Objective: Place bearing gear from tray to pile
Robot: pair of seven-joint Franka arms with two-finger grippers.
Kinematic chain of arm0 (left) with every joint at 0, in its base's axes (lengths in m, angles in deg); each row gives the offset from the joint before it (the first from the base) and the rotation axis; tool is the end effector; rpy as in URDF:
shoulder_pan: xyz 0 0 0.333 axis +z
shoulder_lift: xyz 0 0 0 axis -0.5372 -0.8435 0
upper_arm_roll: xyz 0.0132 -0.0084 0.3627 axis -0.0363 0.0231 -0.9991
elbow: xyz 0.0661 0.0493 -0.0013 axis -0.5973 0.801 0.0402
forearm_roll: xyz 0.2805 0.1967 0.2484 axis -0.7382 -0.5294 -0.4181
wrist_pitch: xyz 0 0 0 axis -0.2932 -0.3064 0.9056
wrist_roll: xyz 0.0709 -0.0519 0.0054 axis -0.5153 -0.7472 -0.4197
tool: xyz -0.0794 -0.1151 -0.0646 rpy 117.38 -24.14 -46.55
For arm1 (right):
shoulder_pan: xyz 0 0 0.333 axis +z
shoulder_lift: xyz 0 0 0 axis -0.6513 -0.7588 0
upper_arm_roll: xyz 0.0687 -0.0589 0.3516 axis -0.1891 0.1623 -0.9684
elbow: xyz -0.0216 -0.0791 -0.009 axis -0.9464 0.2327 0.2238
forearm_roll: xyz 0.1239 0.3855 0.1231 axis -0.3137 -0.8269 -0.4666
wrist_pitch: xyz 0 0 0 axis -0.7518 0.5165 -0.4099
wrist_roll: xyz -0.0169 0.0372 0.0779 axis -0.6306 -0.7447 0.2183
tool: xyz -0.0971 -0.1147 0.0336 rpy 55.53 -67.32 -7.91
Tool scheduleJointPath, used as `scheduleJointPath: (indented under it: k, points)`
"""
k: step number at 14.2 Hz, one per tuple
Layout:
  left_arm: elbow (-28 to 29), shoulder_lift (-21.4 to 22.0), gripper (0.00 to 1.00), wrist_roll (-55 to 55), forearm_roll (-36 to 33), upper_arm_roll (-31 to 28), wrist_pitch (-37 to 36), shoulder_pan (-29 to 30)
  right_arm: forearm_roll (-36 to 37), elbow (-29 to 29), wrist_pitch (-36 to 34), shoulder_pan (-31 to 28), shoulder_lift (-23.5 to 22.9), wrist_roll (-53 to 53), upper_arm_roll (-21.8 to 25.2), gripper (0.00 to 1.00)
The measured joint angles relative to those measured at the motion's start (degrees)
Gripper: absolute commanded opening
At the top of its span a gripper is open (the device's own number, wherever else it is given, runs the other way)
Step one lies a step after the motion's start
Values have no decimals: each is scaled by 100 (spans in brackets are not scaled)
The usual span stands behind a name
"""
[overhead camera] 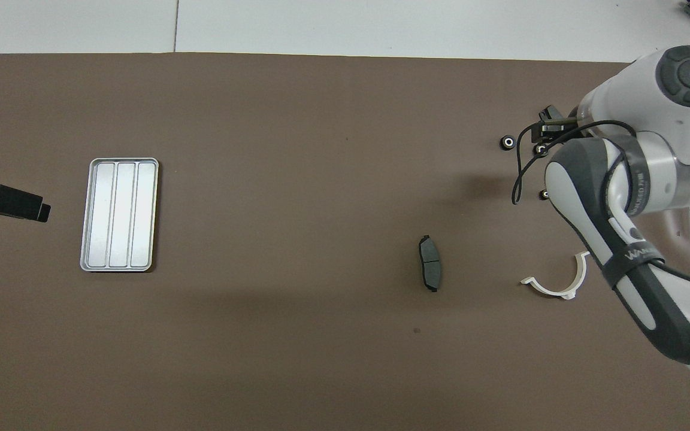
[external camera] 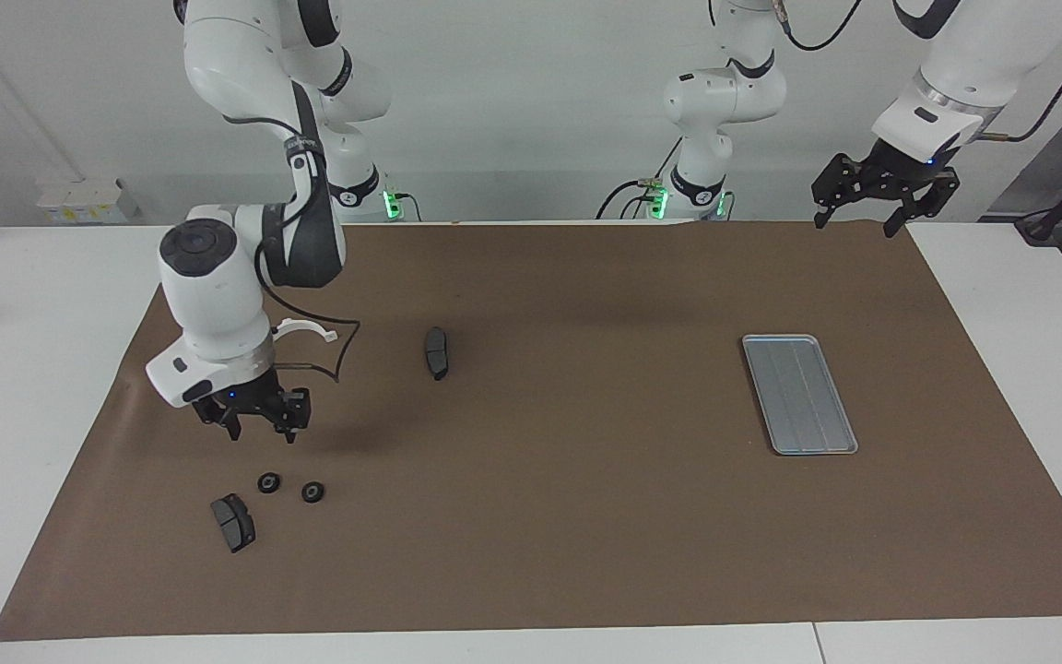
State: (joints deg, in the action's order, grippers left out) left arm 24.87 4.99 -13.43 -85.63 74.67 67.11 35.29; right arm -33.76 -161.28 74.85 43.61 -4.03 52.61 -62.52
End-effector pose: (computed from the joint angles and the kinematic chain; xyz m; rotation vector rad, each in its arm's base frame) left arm 0.5586 -0.0341 0.6487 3.0836 -0.3324 -0.0425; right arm 0.7171 0.0081 0.4332 3.0036 -0.0885 0.2171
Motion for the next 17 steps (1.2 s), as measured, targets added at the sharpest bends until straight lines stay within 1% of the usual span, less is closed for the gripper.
scheduleJointPath:
  k: [2,3,4,6,8,10,12,17]
  points:
    - [0,0,100,0,0,0,-1,0,-343,7,-315,-86,386,0,-1,89]
    - [0,0,100,0,0,0,-2,0,-446,10,-523,-136,589,0,-1,93]
    - [0,0,100,-1,0,-1,-3,0,-502,12,-744,-183,790,-1,-3,100]
    - [0,0,100,-1,0,-2,-3,0,-525,10,-1158,-251,1154,-1,-2,100]
    - [0,0,100,-1,0,-2,-3,0,-557,0,-1429,-254,1419,-1,-26,100]
    - [0,0,100,-1,0,-2,-3,0,-744,-11,-1485,-248,1526,-11,-101,100]
    - [0,0,100,-1,0,-2,-3,0,-863,-24,-1485,-220,1533,-174,-199,100]
    - [0,0,100,-1,0,-2,-4,0,-877,-31,-1485,-167,1556,-332,-259,100]
